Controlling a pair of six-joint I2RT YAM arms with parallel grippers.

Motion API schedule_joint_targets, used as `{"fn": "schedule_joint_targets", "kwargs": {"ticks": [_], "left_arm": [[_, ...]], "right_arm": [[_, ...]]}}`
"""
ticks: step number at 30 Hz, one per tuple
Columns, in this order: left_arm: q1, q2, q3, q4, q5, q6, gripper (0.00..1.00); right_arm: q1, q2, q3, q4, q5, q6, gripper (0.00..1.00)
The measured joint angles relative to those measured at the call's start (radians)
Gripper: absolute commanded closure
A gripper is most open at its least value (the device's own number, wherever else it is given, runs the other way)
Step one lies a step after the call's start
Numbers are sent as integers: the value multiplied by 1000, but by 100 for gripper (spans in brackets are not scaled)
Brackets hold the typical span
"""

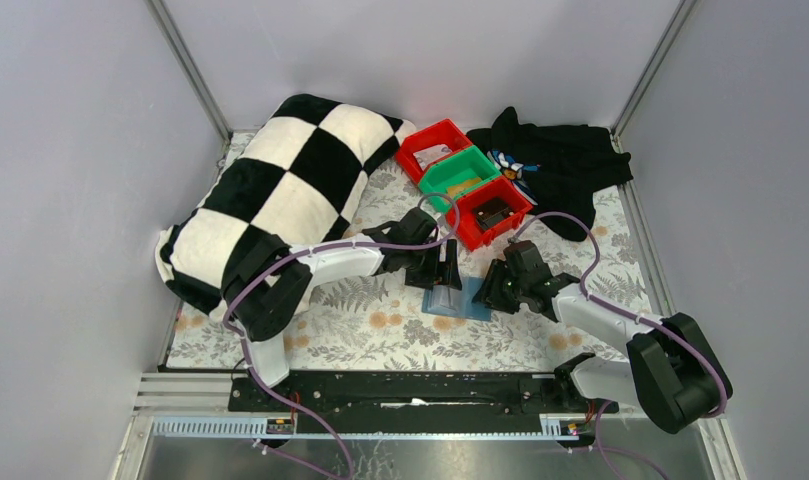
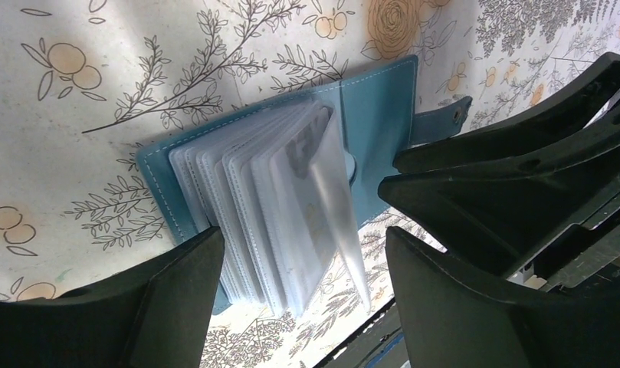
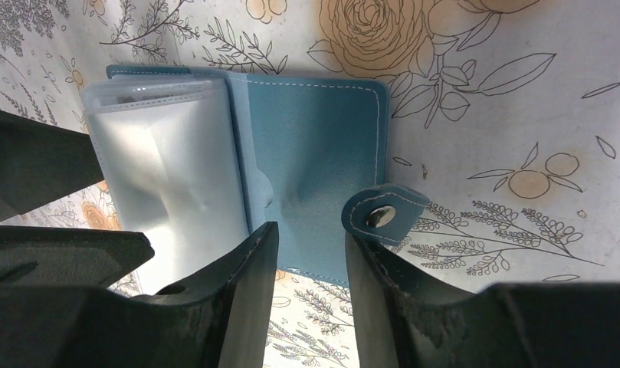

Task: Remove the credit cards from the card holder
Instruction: Remove the credit card from the card holder.

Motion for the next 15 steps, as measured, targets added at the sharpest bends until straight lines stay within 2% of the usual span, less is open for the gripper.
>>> {"fn": "schedule_joint_targets", "kwargs": {"ticks": [4, 11, 15], "left_arm": [[0, 2, -5, 32, 30, -22, 20], [-29, 2, -21, 206, 152, -112, 20], [-52, 12, -21, 291, 208, -155, 20]], "right_arm": [[0, -6, -5, 5, 0, 0, 54], [-1, -19, -12, 7, 5, 4, 53], [-2, -61, -13, -41, 39, 4, 48]]}}
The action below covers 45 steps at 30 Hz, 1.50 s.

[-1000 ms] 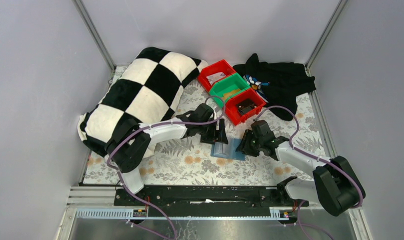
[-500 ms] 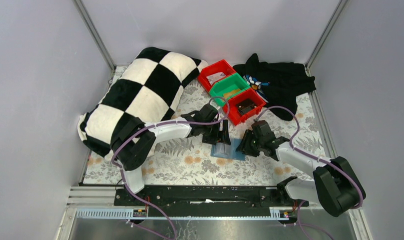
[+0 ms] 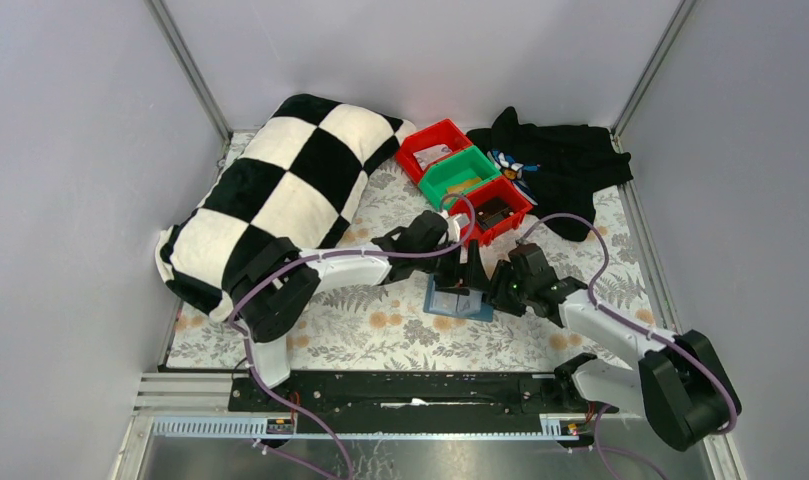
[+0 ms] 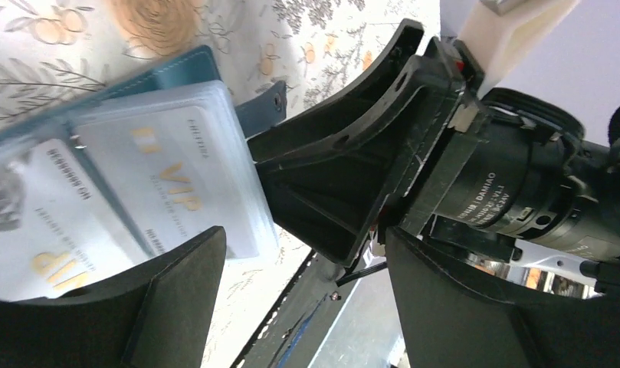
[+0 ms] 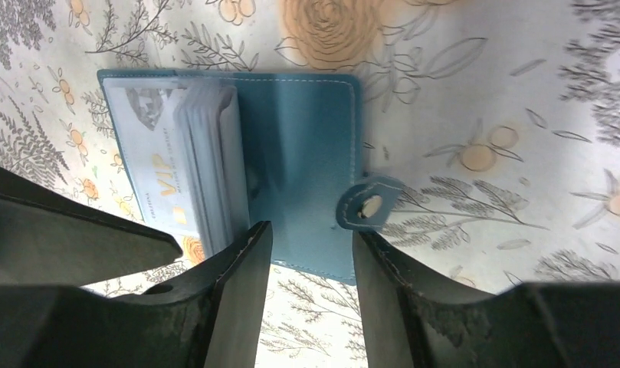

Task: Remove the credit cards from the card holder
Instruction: Remove the credit card from the card holder.

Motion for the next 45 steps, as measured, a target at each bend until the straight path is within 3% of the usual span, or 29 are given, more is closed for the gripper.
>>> {"fn": "schedule_joint_targets", "kwargs": {"ticks": [9, 15, 30, 38, 45], "left_arm": [[-29, 42, 2, 101, 69, -51, 20], [-23, 35, 3, 41, 30, -27, 19], [53, -37, -77, -34, -117, -30, 20], [53, -37, -69, -122, -243, 1, 16], [58, -48, -58, -153, -264, 32, 14]], "right_arm": [[-6, -226, 6, -207, 206, 12, 43], [-6, -362, 63, -276, 277, -2, 45], [-8, -80, 91, -91, 2, -31, 54], [-13, 3, 74, -11, -32, -14, 55], [-20, 33, 71, 14, -32, -10, 56]]}}
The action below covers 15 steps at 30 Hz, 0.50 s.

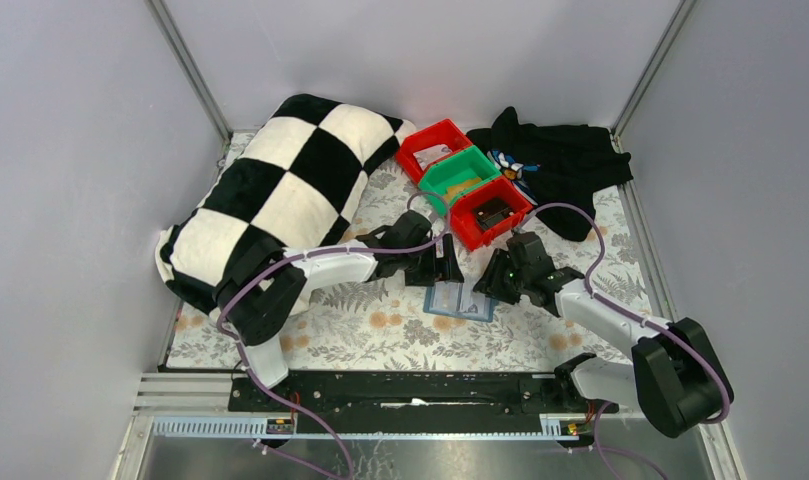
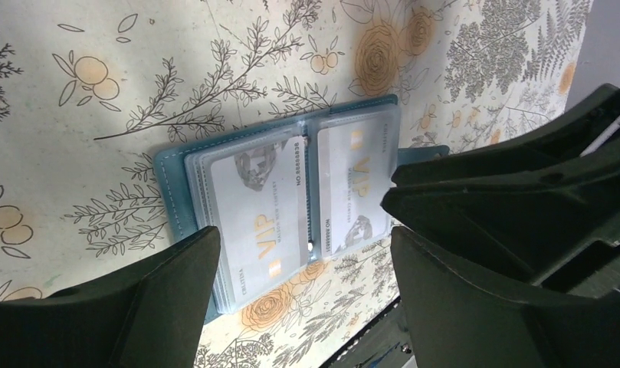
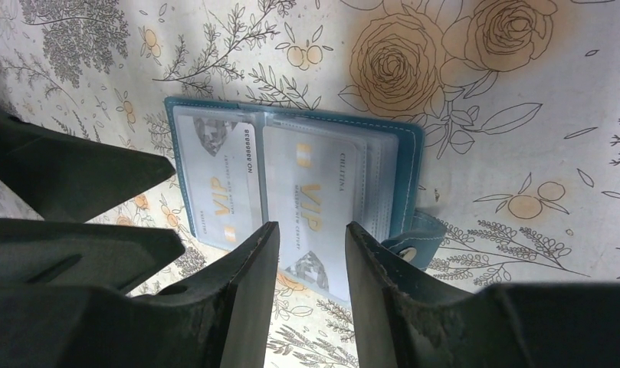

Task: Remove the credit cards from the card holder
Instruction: Remove the credit card from the card holder.

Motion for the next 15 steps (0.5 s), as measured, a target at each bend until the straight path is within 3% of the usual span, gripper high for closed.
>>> {"fn": "schedule_joint_targets", "kwargs": {"ticks": [15], "left_arm": [[10, 16, -4, 109, 173, -5, 19]], "right_arm": [[-6, 27, -19, 42, -2, 4, 58]]}}
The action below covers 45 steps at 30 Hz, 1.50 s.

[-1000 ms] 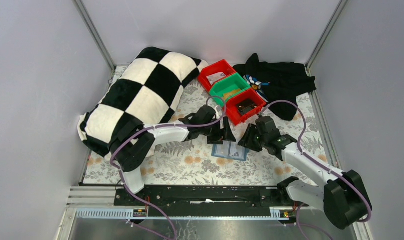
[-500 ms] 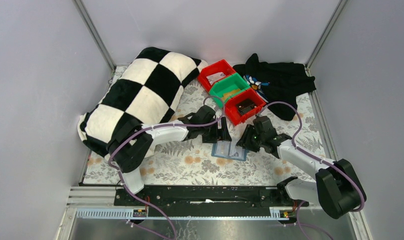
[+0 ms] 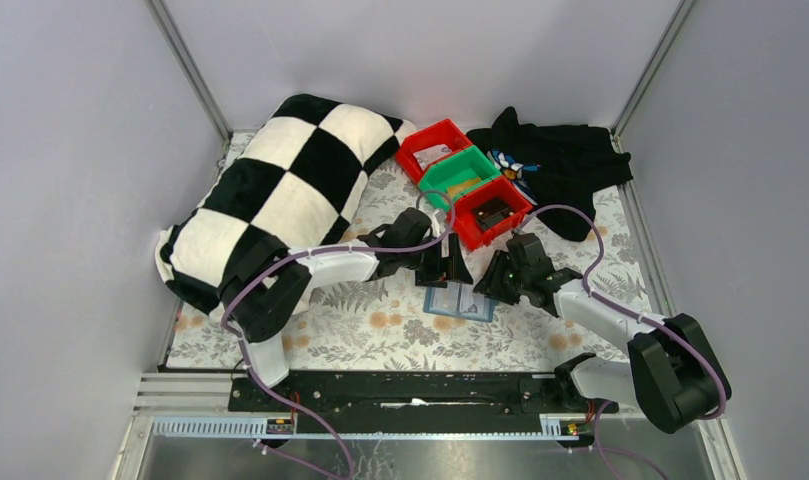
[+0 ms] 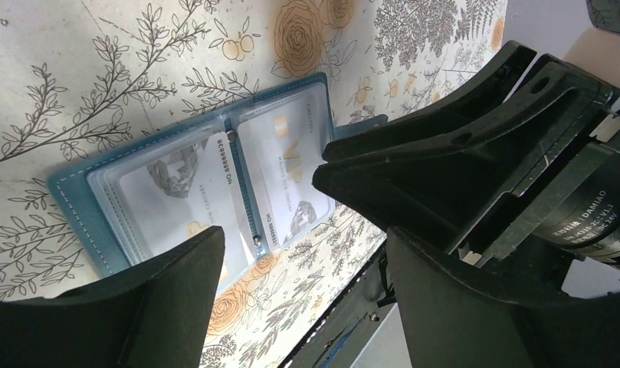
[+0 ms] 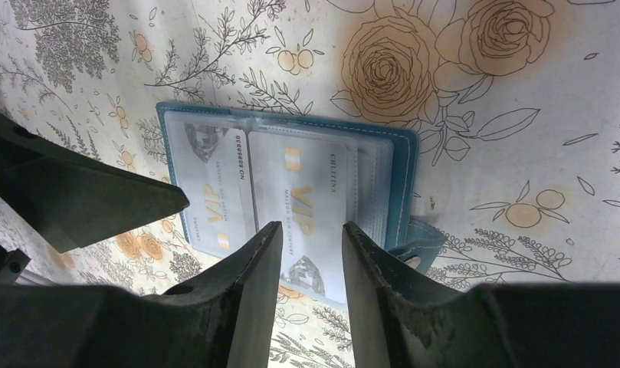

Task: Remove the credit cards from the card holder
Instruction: Remove the credit card from the card holder.

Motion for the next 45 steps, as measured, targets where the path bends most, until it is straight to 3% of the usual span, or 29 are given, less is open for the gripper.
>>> {"fn": "schedule_joint_targets", "kwargs": {"ticks": [15, 27, 32, 38, 45], "left_arm": [[26, 32, -89, 116, 63, -63, 35], [47, 35, -212, 307, 90, -159, 49], [47, 55, -231, 372, 104, -189, 48], [47, 74, -232, 426, 121, -207, 38], [48, 79, -250, 484, 137, -226, 39]], "right_arm": [[-37, 35, -59, 164, -96, 53, 66], [-52, 68, -85, 257, -147, 90, 67], [-58, 70, -94, 273, -156, 97, 68], [-64, 70, -100, 284, -164, 98, 68], [-68, 70, -103, 288, -170, 98, 68]]}}
